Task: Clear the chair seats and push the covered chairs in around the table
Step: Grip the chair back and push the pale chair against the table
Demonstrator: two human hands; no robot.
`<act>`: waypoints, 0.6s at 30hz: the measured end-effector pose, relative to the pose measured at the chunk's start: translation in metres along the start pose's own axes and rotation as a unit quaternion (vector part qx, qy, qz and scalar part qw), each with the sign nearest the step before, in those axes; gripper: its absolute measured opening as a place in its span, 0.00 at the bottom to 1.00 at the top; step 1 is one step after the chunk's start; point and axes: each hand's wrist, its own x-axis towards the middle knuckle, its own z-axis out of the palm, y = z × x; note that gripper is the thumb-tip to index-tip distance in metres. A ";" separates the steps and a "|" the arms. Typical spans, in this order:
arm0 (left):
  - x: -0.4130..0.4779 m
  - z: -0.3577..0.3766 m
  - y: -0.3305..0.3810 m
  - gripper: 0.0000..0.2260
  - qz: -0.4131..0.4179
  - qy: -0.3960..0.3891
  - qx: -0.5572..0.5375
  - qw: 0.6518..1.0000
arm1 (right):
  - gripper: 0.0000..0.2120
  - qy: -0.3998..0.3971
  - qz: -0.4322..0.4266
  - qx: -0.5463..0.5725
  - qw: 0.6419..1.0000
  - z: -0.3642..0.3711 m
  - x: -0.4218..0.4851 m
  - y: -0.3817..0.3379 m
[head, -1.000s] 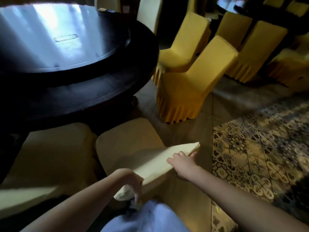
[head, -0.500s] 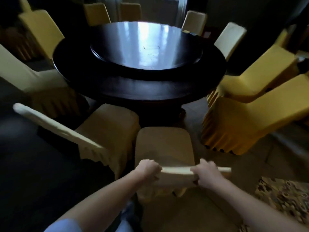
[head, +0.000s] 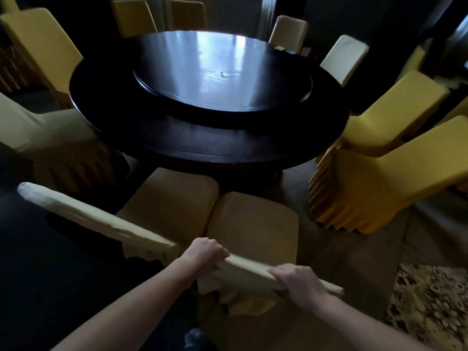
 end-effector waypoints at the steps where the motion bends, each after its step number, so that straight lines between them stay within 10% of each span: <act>1: 0.003 0.002 -0.009 0.08 0.008 0.010 -0.001 1.000 | 0.20 0.012 0.004 0.002 1.000 0.000 0.005 -0.004; 18: -0.010 0.019 0.011 0.15 -0.028 0.045 -0.018 0.998 | 0.19 -0.003 0.074 0.017 0.997 0.004 -0.017 -0.026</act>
